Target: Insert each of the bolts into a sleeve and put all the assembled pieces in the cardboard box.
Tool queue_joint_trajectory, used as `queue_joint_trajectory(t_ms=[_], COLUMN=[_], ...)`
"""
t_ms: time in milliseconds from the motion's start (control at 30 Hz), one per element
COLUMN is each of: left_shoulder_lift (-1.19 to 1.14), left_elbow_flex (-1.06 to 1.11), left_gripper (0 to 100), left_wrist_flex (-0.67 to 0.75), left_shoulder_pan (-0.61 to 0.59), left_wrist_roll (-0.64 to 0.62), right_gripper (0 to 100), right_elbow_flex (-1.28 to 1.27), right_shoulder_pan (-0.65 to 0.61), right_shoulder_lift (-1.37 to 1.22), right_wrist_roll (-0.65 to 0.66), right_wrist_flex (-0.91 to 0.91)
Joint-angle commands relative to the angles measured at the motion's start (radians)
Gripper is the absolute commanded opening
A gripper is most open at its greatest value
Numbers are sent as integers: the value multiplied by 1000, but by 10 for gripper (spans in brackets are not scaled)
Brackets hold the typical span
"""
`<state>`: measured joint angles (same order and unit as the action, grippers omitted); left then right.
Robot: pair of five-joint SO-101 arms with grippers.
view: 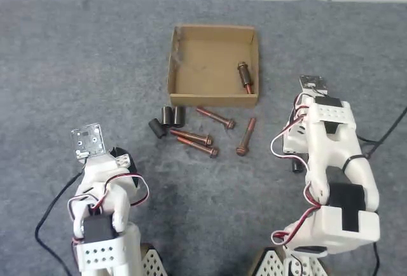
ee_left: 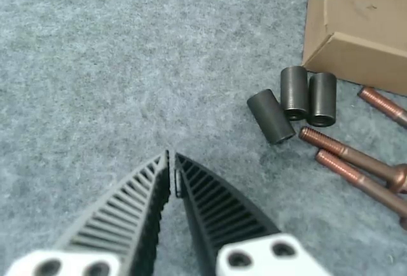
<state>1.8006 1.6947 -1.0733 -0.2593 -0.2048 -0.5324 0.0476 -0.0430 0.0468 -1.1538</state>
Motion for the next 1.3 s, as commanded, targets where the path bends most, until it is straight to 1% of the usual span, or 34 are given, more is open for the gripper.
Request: queue_joint_trajectory(t_ms=[0, 133, 200, 333, 433, 500, 600, 767, 867, 1100, 1167, 1267], left_shoulder_lift=[-2, -2, -2, -2, -2, -2, -2, -2, -2, -2, -2, -2], left_elbow_flex=[-10, -10, -10, -10, -10, -10, -10, -10, -10, -10, -10, -10], left_gripper=[12, 12, 12, 12, 12, 12, 12, 12, 12, 12, 12, 12], left_wrist_flex=[0, 0, 0, 0, 0, 0, 0, 0, 0, -2, -3, -3], left_shoulder_pan=[3, 3, 3, 3, 3, 3, 3, 3, 2, 0, 0, -2], left_wrist_roll=[11, 11, 11, 11, 11, 11, 11, 11, 11, 11, 11, 11], right_gripper=[151, 151, 147, 116, 128, 146, 169, 170, 170, 168, 134, 35], right_elbow_flex=[8, 8, -11, -144, -219, -241, -239, -216, -173, -84, -80, -80], right_shoulder_pan=[-12, -10, -5, -22, -22, -16, -18, -25, -25, -30, -30, -33], right_shoulder_lift=[62, 70, 113, 282, 381, 394, 351, 225, 143, 45, 38, 31], right_wrist_roll=[18, 17, 17, 18, 18, 18, 18, 29, 77, 81, 81, 81], right_wrist_flex=[7, -28, -36, 18, 76, 99, 113, 168, 165, 130, 130, 130])
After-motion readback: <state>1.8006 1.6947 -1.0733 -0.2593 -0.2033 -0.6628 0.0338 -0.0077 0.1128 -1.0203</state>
